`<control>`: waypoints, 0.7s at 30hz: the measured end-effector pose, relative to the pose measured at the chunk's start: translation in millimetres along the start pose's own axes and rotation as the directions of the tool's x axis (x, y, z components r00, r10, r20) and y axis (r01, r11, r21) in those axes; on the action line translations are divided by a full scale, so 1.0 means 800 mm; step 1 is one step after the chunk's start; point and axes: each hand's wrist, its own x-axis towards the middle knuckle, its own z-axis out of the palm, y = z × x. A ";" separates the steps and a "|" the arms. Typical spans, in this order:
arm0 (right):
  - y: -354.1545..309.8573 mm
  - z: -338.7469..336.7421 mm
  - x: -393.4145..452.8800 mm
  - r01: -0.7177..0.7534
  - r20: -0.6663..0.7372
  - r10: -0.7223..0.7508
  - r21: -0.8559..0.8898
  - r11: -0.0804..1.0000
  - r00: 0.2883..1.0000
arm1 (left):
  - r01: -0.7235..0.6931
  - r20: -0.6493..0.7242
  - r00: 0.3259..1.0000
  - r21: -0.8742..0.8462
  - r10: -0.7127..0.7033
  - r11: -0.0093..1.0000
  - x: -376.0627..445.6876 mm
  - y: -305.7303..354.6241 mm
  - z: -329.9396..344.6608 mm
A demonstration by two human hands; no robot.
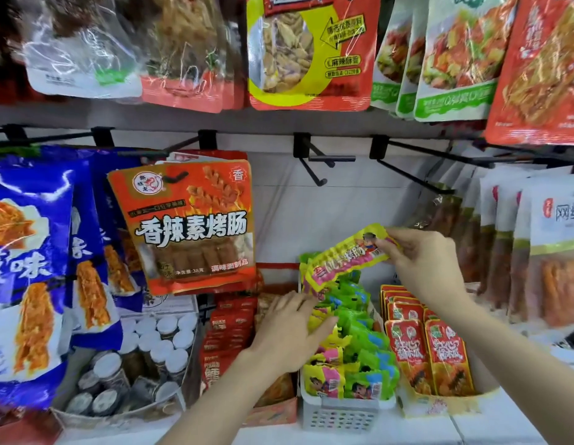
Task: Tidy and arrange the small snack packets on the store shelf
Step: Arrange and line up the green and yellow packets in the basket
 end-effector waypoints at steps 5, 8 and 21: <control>-0.007 0.012 0.006 0.083 0.122 -0.068 -0.122 0.989 0.990 | -0.006 0.019 1.000 -0.049 0.007 0.999 -0.005 -0.003 0.005; -0.013 0.029 0.012 0.096 0.242 -0.045 -0.201 0.975 0.969 | -0.011 -0.005 1.000 -0.048 0.010 0.999 -0.007 -0.004 0.007; 0.006 0.127 0.021 -0.020 0.497 0.186 -0.320 0.947 0.848 | -0.029 -0.019 1.000 -0.338 0.024 0.941 -0.012 -0.016 0.013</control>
